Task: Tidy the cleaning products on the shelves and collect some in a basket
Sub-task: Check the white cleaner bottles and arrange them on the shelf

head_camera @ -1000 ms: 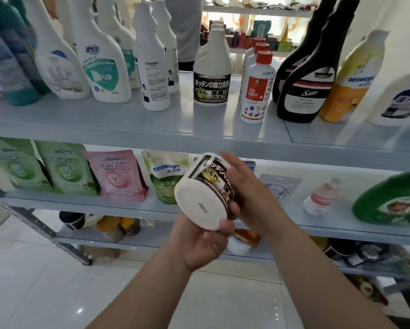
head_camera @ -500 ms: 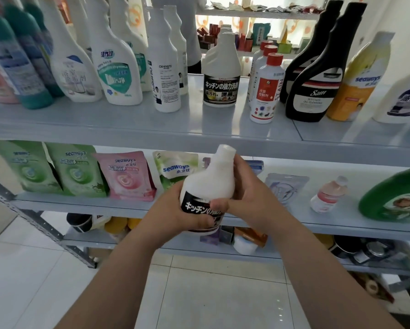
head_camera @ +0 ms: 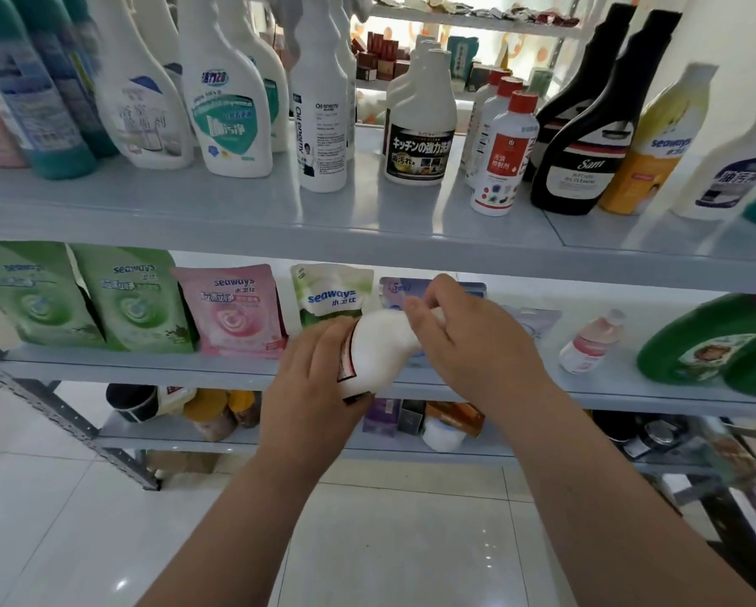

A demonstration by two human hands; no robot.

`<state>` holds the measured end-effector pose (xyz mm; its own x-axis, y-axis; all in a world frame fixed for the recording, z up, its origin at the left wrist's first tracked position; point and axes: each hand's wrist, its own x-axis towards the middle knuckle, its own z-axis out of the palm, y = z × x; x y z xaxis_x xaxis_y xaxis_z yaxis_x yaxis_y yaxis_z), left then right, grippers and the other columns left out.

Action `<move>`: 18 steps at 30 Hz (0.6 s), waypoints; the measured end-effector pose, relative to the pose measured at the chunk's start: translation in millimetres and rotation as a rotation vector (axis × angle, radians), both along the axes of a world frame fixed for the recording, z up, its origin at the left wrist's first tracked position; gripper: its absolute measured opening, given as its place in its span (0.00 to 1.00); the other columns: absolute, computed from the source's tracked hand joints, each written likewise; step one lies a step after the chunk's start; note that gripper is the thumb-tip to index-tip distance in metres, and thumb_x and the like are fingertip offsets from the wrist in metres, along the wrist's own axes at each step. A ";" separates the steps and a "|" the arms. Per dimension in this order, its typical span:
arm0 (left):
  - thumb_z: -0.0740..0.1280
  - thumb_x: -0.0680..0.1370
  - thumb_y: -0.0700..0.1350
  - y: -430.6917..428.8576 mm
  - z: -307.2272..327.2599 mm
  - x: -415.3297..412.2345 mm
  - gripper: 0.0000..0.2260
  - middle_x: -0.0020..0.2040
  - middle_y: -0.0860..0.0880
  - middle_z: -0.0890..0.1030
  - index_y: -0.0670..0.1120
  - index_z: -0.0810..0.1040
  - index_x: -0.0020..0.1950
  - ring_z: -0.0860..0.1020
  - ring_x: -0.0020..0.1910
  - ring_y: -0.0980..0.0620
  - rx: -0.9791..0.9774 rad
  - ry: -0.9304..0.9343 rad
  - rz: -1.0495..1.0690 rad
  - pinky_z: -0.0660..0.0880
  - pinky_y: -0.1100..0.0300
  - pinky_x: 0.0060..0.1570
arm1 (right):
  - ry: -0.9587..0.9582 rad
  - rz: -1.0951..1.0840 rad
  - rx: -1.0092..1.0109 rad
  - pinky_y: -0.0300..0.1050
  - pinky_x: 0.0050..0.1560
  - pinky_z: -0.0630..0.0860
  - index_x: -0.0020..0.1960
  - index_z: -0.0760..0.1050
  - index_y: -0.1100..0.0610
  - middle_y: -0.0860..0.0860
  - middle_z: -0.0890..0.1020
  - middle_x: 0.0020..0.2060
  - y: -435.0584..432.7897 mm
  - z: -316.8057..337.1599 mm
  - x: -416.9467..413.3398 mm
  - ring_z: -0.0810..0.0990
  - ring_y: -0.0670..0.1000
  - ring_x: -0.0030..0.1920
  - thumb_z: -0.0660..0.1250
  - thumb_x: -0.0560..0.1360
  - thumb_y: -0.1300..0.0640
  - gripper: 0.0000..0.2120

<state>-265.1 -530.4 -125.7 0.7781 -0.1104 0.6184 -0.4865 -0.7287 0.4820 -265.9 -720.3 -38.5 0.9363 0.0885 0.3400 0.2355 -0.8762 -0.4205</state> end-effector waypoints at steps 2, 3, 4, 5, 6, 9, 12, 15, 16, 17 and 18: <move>0.85 0.61 0.50 4.7 0.6 -3.2 0.42 0.63 0.47 0.80 0.48 0.70 0.70 0.78 0.60 0.46 0.059 0.007 -0.005 0.76 0.57 0.50 | -0.056 -0.056 -0.129 0.47 0.29 0.60 0.47 0.63 0.50 0.45 0.69 0.29 5.7 1.0 0.6 0.70 0.51 0.31 0.47 0.84 0.42 0.14; 0.84 0.61 0.53 7.6 1.7 -5.0 0.41 0.63 0.49 0.79 0.50 0.70 0.70 0.78 0.59 0.48 0.053 0.055 -0.025 0.77 0.57 0.50 | -0.082 -0.077 -0.173 0.47 0.29 0.60 0.47 0.63 0.50 0.45 0.69 0.29 8.7 2.2 0.8 0.70 0.53 0.30 0.45 0.85 0.44 0.15; 0.82 0.62 0.56 11.4 3.9 -6.9 0.40 0.63 0.53 0.78 0.53 0.69 0.70 0.77 0.57 0.54 0.026 0.129 -0.060 0.77 0.59 0.50 | -0.112 -0.086 -0.202 0.47 0.30 0.61 0.46 0.64 0.51 0.45 0.70 0.29 11.0 4.0 0.4 0.69 0.53 0.30 0.45 0.86 0.46 0.16; 0.80 0.62 0.59 16.2 7.0 -7.9 0.39 0.61 0.60 0.76 0.57 0.69 0.70 0.75 0.55 0.61 -0.018 0.219 -0.109 0.77 0.62 0.49 | -0.160 -0.074 -0.209 0.46 0.31 0.61 0.45 0.67 0.51 0.46 0.72 0.29 12.8 6.3 -0.5 0.68 0.53 0.30 0.46 0.85 0.48 0.16; 0.79 0.62 0.62 22.3 9.9 -7.8 0.38 0.59 0.65 0.75 0.62 0.68 0.69 0.74 0.54 0.64 -0.064 0.313 -0.166 0.75 0.65 0.48 | -0.229 -0.035 -0.196 0.45 0.31 0.61 0.44 0.70 0.53 0.47 0.72 0.30 14.4 8.9 -1.9 0.67 0.53 0.29 0.48 0.85 0.48 0.18; 0.80 0.59 0.62 41.1 15.8 -5.1 0.36 0.58 0.68 0.78 0.68 0.71 0.65 0.77 0.55 0.66 -0.203 0.562 -0.358 0.79 0.65 0.47 | -0.442 0.136 -0.146 0.45 0.29 0.62 0.39 0.75 0.60 0.47 0.69 0.29 19.7 11.8 -6.1 0.63 0.52 0.27 0.52 0.82 0.52 0.20; 0.83 0.59 0.58 51.3 19.4 -6.7 0.36 0.57 0.65 0.82 0.69 0.74 0.64 0.81 0.54 0.62 -0.313 0.677 -0.484 0.81 0.64 0.46 | -0.495 0.209 -0.062 0.44 0.30 0.65 0.38 0.74 0.60 0.46 0.69 0.31 27.3 9.0 -6.1 0.65 0.50 0.29 0.54 0.81 0.52 0.19; 0.84 0.56 0.57 55.8 21.8 -9.6 0.37 0.56 0.64 0.81 0.70 0.72 0.60 0.83 0.53 0.60 -0.442 0.708 -0.492 0.82 0.62 0.46 | -0.246 0.202 0.280 0.39 0.36 0.69 0.47 0.74 0.53 0.44 0.74 0.37 39.2 1.8 -10.0 0.72 0.46 0.36 0.57 0.80 0.42 0.15; 0.85 0.55 0.57 57.8 21.6 -9.1 0.38 0.56 0.63 0.82 0.68 0.71 0.60 0.83 0.54 0.58 -0.509 0.728 -0.494 0.83 0.58 0.47 | -0.127 0.207 0.418 0.34 0.40 0.70 0.52 0.73 0.48 0.43 0.77 0.42 43.3 -2.3 -12.0 0.76 0.44 0.42 0.58 0.79 0.38 0.15; 0.85 0.54 0.58 59.8 21.2 -8.6 0.39 0.56 0.60 0.82 0.65 0.71 0.60 0.84 0.55 0.55 -0.584 0.751 -0.505 0.84 0.53 0.49 | -0.007 0.220 0.536 0.31 0.44 0.72 0.55 0.74 0.43 0.40 0.78 0.48 47.2 -7.3 -14.2 0.78 0.40 0.48 0.59 0.78 0.34 0.15; 0.85 0.54 0.59 61.3 21.2 -8.5 0.40 0.56 0.58 0.83 0.63 0.71 0.61 0.84 0.56 0.52 -0.659 0.770 -0.520 0.84 0.50 0.50 | 0.099 0.239 0.627 0.29 0.48 0.73 0.59 0.74 0.36 0.35 0.79 0.52 50.7 -13.2 -17.1 0.78 0.37 0.53 0.58 0.78 0.31 0.15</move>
